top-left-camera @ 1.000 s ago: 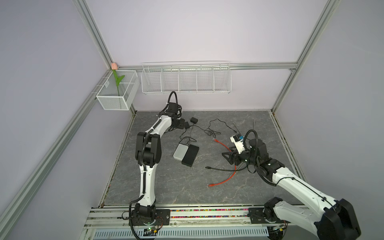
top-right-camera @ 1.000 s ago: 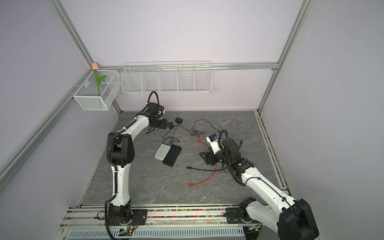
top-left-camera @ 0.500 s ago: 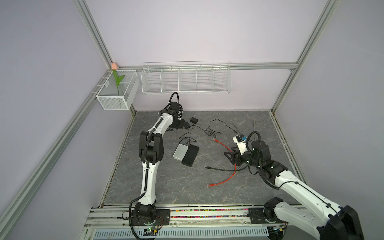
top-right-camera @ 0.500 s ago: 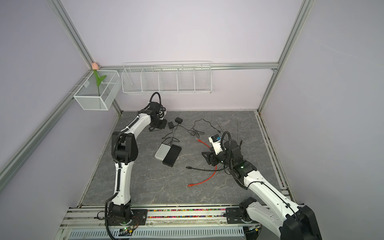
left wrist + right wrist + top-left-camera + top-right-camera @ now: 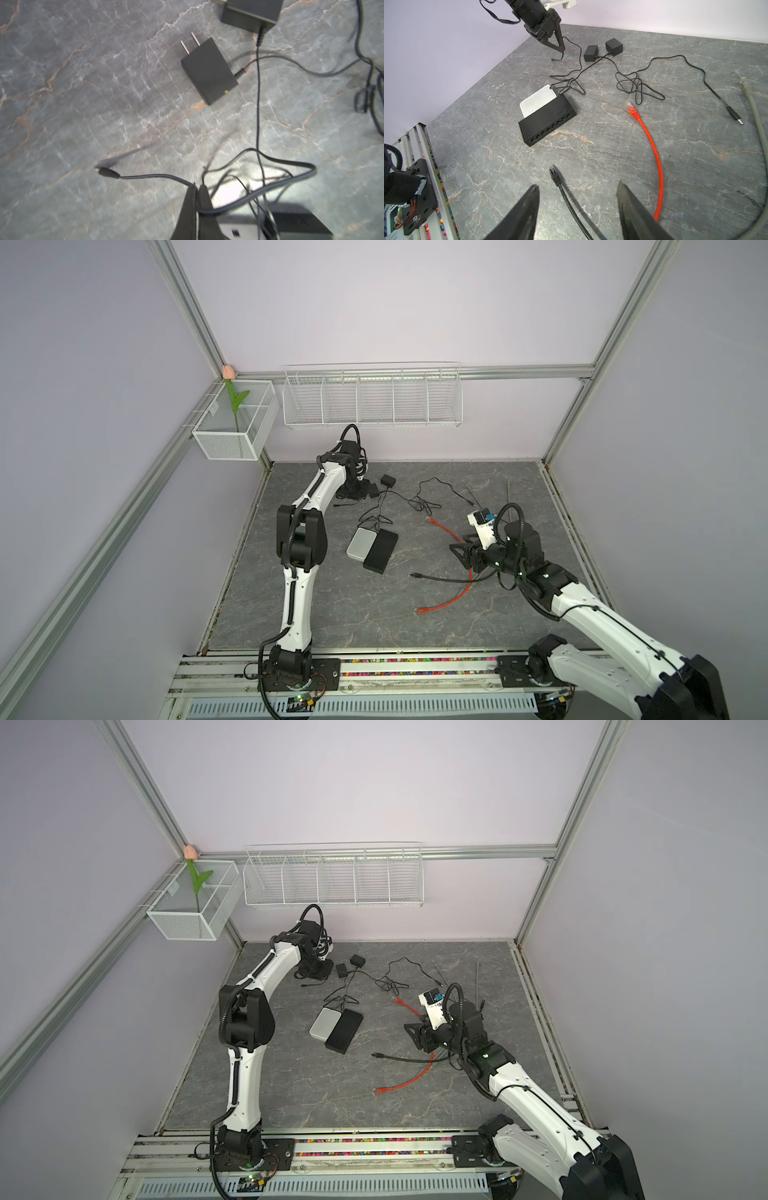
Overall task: Insert the plug into the switch port
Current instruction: 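Raise both arms and reach toward the cables and black switch, then grasp the black power cord with right gripper while left moves over switch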
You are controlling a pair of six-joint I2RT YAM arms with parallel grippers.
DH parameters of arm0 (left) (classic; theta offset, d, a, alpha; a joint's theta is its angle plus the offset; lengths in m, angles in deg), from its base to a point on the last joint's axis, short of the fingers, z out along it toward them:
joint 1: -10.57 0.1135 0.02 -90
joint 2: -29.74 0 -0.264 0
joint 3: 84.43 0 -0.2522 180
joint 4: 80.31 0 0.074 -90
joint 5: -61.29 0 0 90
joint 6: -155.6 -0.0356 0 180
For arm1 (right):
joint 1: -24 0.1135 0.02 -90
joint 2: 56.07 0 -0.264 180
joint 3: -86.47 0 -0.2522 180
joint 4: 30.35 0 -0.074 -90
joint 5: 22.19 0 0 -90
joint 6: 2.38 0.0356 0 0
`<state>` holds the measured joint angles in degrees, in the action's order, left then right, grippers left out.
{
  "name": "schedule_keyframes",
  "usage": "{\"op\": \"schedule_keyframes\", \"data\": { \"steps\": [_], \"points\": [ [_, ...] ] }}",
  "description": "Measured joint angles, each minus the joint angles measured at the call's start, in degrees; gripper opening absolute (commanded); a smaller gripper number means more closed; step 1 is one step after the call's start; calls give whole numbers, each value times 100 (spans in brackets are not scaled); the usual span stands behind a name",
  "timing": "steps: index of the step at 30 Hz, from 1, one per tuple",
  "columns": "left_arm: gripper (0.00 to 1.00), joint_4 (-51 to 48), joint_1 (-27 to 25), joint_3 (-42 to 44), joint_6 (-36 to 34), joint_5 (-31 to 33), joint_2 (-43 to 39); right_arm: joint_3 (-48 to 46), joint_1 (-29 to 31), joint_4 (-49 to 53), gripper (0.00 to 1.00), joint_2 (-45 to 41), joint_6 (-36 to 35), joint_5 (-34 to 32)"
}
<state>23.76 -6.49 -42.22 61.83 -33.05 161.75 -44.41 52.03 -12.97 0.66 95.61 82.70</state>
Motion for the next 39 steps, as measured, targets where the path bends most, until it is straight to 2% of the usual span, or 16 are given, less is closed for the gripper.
{"op": "schedule_keyframes", "data": {
  "steps": [4, 10, 15, 20, 27, 32, 39],
  "points": [
    [0, -446, -61, -136, 317, 256, -219, 164, 179, 109, 62, 385, 11, 212],
    [0, -540, -39, -251, 861, 374, -973, 721, 717, 85, 61, 1152, 0, 431],
    [0, -380, -31, 538, 1241, -208, -1912, 1104, 1075, -68, 62, 1777, 0, 466],
    [0, -136, -46, 1445, 1523, -859, -2354, 1220, 1274, -149, 67, 2011, -55, 516],
    [0, 535, -57, 2754, 2216, -1484, -3174, 1580, 1300, -450, 68, 2358, -68, 835],
    [0, 1082, -59, 3338, 2754, -1971, -3873, 1650, 1368, -837, 72, 2496, -83, 1078],
    [0, 1663, -59, 4168, 3370, -2693, -4371, 2135, 1399, -890, 74, 2881, -334, 1257]
  ]
}}
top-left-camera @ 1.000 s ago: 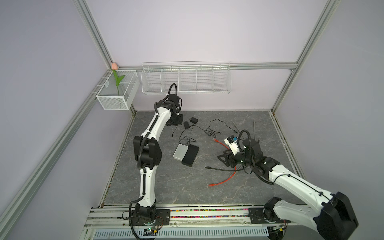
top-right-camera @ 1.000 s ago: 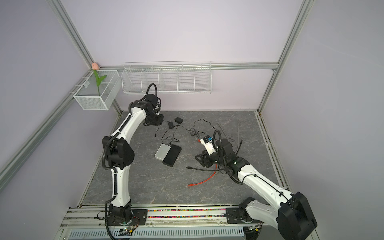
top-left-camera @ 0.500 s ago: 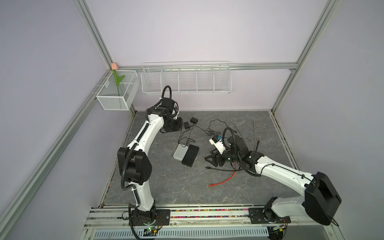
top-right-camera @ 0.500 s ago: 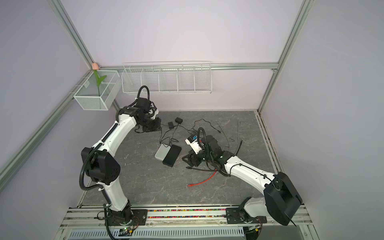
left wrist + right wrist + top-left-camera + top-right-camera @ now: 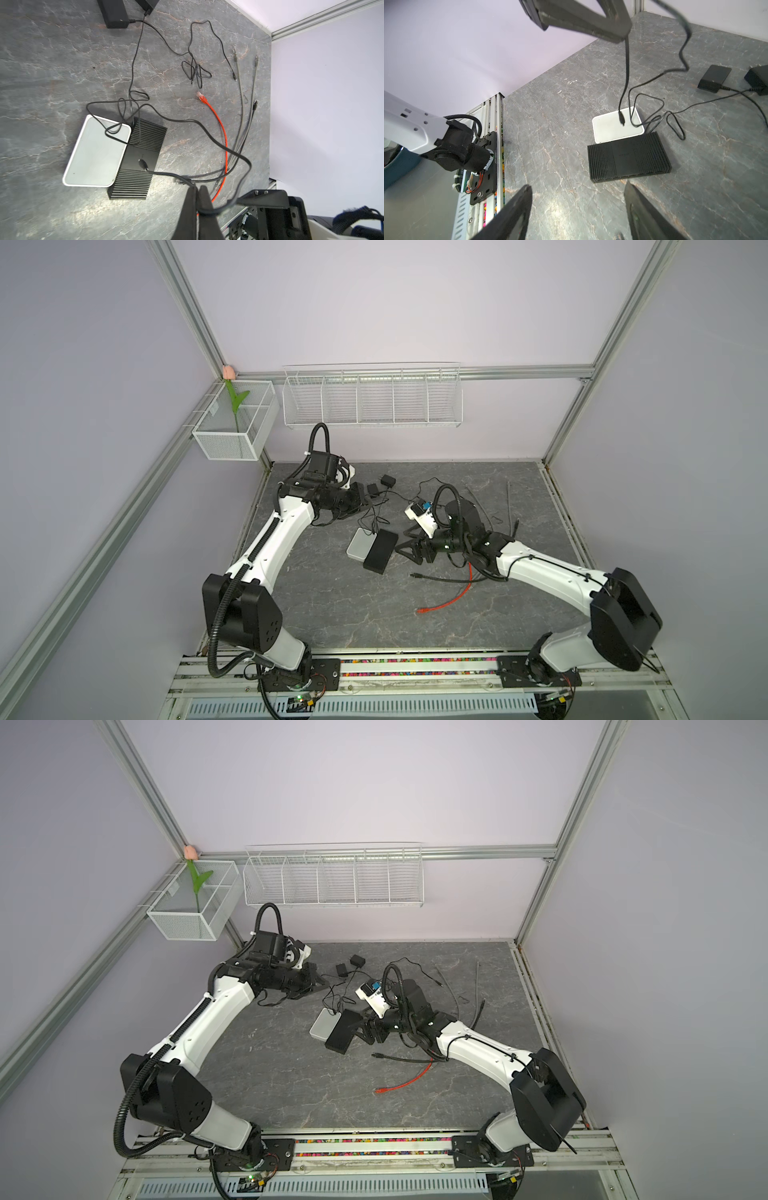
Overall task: Insert the plug into the switch port
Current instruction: 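Grasp the black power cord with right gripper while left moves over switch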
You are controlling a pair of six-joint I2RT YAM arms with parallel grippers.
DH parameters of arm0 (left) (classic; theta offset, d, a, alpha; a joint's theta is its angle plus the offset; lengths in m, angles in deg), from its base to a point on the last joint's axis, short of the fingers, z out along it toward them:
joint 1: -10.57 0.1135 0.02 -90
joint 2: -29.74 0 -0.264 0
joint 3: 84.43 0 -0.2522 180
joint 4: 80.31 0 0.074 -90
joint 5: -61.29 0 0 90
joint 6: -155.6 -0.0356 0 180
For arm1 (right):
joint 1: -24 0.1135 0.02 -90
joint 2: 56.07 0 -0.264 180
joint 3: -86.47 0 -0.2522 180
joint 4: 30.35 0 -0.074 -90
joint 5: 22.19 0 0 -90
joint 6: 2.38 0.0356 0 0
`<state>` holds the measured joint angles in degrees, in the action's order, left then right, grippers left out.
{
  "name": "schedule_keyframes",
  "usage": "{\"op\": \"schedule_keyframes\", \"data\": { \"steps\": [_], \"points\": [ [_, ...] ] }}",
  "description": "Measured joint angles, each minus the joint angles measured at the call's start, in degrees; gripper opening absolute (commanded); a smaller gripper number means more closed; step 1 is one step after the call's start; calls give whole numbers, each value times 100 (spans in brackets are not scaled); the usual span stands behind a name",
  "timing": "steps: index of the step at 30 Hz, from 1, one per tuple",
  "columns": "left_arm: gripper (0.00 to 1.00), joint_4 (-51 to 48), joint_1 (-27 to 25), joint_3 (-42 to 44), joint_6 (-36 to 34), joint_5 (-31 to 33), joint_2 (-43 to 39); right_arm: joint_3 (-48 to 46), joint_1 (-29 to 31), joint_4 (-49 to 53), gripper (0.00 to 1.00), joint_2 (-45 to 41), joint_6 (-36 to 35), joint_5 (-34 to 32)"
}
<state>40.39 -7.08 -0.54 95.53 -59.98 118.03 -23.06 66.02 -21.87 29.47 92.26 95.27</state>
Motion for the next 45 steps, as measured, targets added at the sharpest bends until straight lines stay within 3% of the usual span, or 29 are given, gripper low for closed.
{"op": "schedule_keyframes", "data": {
  "steps": [11, 17, 34, 38, 45],
  "points": [
    [0, 481, -4, 433, 459, -407, -291, 643, -157, -166, 65, 992, -120, 446],
    [0, 647, -4, 531, 570, -461, -350, 780, -431, -409, 69, 1552, 101, 754],
    [0, 901, -4, 758, 776, -463, -481, 1346, -348, -870, 69, 2439, 101, 879],
    [0, 999, -4, 807, 846, -490, -505, 1388, -328, -903, 63, 2605, 90, 881],
    [0, 1086, -4, 874, 905, -525, -514, 1541, -319, -1082, 30, 2868, 120, 907]
  ]
}}
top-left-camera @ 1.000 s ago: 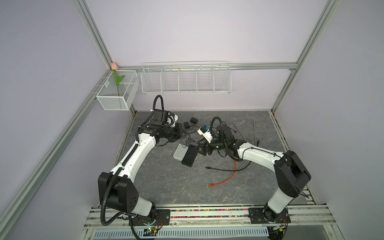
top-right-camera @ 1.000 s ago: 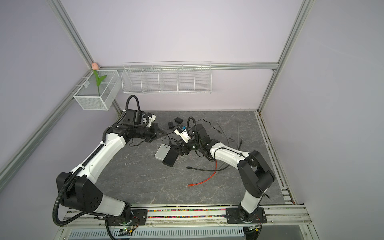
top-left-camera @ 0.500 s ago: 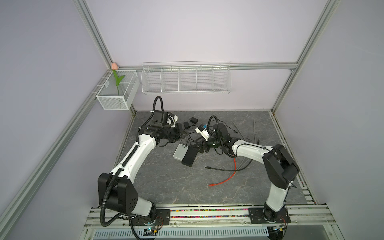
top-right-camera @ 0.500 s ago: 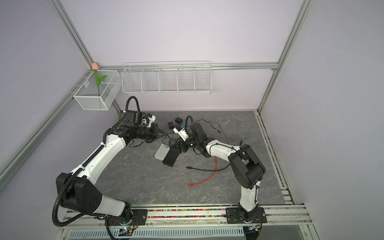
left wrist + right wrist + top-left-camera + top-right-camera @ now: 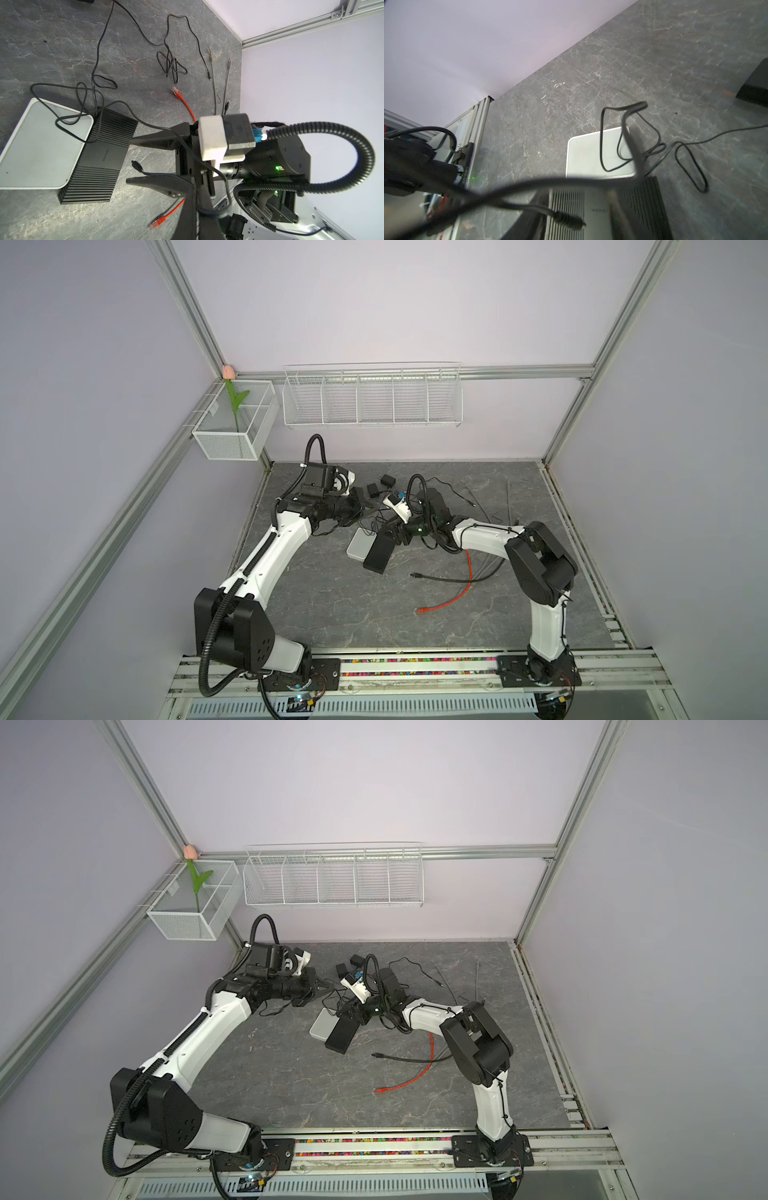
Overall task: Insert the plug into the switch port
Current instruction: 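Grasp the black power cord with right gripper while left moves over switch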
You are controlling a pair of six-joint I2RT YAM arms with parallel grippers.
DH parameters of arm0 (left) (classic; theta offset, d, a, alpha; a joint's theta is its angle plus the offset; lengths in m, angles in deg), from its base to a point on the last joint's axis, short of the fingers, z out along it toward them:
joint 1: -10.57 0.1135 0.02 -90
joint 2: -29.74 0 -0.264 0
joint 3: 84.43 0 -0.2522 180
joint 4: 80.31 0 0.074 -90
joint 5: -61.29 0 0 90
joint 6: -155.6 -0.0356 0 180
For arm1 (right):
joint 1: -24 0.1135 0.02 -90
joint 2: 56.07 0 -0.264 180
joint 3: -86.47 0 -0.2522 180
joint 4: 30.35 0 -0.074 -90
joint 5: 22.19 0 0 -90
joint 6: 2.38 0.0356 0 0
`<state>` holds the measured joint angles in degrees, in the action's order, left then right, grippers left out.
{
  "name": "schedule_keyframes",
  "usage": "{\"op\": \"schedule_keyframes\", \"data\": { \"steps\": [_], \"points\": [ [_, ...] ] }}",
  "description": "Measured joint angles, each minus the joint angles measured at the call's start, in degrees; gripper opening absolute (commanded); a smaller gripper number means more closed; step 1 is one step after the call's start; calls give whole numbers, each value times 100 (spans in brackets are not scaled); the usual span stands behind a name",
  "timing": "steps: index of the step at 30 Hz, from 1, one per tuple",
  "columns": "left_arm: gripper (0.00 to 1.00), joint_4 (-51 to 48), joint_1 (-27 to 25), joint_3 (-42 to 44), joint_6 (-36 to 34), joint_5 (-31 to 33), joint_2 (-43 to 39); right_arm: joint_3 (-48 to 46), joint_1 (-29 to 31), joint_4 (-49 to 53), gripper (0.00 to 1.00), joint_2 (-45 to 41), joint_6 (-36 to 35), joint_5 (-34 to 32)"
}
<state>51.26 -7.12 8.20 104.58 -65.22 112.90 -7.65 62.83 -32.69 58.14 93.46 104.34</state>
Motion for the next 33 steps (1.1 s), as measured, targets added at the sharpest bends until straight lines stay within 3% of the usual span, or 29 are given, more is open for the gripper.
{"op": "schedule_keyframes", "data": {
  "steps": [5, 11, 13, 15, 20, 25, 29, 33],
  "points": [
    [0, 37, 0, 0, 0, 2, 0, 20, 28, -35, 7, 13, 4, 90],
    [0, 37, 0, 0, -2, 2, 0, 33, 66, 20, 7, 13, -26, 144],
    [29, 33, 7, 0, -17, 2, 7, 33, 66, 76, 7, 7, -24, 149],
    [49, 9, 37, -11, -59, 0, 22, 33, 66, 186, 7, -9, 13, 149],
    [74, -153, 380, -245, -286, 63, 35, 33, 52, 584, 7, -146, 289, 190],
    [78, -439, 627, -857, -706, 868, -22, 267, -125, 964, 7, -232, 984, 260],
    [79, -743, 81, -898, -1178, 1976, -286, 505, -605, 1141, 7, -245, 1860, 216],
    [78, -791, -376, -393, -1449, 2461, -612, 883, -1211, 1834, 7, -245, 2406, -7]
  ]
}}
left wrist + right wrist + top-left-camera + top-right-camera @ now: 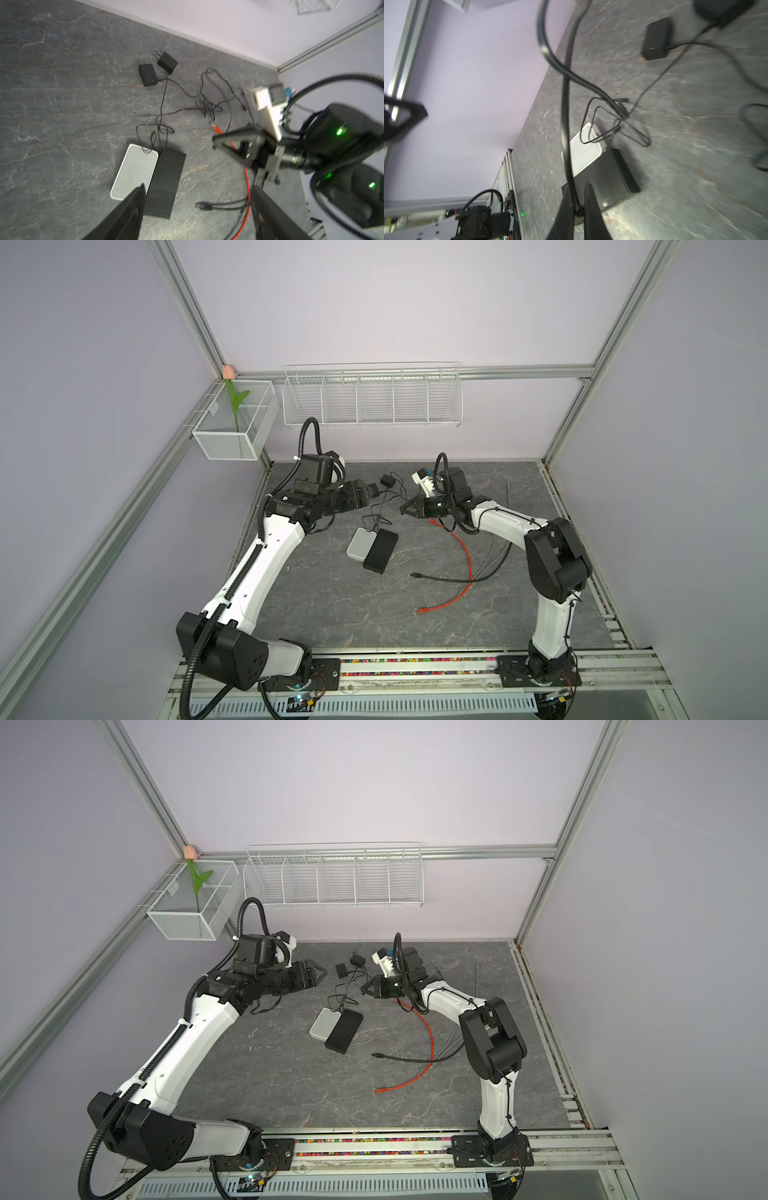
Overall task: Insert the plug into the switch port
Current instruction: 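Grasp the black power cord with right gripper while left moves over switch, then lower the left gripper onto the black finned switch and grasp it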
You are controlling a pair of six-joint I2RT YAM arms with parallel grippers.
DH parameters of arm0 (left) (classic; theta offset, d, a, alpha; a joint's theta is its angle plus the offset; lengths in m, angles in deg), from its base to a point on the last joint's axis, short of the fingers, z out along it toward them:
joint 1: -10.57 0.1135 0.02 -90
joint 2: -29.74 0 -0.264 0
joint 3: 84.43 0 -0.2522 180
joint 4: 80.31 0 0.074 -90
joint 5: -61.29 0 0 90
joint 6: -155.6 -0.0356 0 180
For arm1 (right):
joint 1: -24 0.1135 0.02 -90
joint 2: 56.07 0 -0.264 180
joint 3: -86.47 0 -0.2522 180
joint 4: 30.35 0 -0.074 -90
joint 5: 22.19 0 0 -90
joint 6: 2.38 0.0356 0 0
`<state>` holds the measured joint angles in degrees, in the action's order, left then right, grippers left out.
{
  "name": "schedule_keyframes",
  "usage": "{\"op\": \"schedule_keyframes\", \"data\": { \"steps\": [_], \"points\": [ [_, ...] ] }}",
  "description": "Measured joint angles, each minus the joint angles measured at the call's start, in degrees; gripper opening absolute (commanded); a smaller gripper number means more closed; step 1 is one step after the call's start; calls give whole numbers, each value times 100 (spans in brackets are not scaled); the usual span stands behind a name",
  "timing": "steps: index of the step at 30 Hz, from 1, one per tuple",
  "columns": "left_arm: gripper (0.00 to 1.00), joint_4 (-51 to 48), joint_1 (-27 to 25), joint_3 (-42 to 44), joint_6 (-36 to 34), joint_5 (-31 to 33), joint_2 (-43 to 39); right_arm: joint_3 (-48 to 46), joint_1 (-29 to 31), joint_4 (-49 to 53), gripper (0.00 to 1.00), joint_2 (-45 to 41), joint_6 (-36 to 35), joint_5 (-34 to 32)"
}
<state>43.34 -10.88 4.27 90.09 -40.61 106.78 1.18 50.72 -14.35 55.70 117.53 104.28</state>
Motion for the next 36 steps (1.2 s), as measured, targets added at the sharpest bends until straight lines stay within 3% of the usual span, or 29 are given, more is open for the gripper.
{"op": "schedule_keyframes", "data": {
  "steps": [5, 9, 14, 25, 36],
  "points": [
    [78, 85, -122, 1163, -109, 251, -319, 393, -63, 1049, 7, 0, 17, -393],
    [78, 105, -695, 1598, -238, 531, -221, 365, 57, 1731, 7, 0, 2, -675],
    [78, 122, -1224, 1434, -492, 811, 409, 365, 103, 2315, 7, -81, -155, -1040],
    [77, 153, -1233, 772, -638, 1274, 1952, 72, 129, 2557, 7, -1176, -533, -1508],
    [76, 184, -1244, 304, -763, 1386, 2804, -251, 31, 2669, 7, -1416, -706, -1851]
  ]
}}
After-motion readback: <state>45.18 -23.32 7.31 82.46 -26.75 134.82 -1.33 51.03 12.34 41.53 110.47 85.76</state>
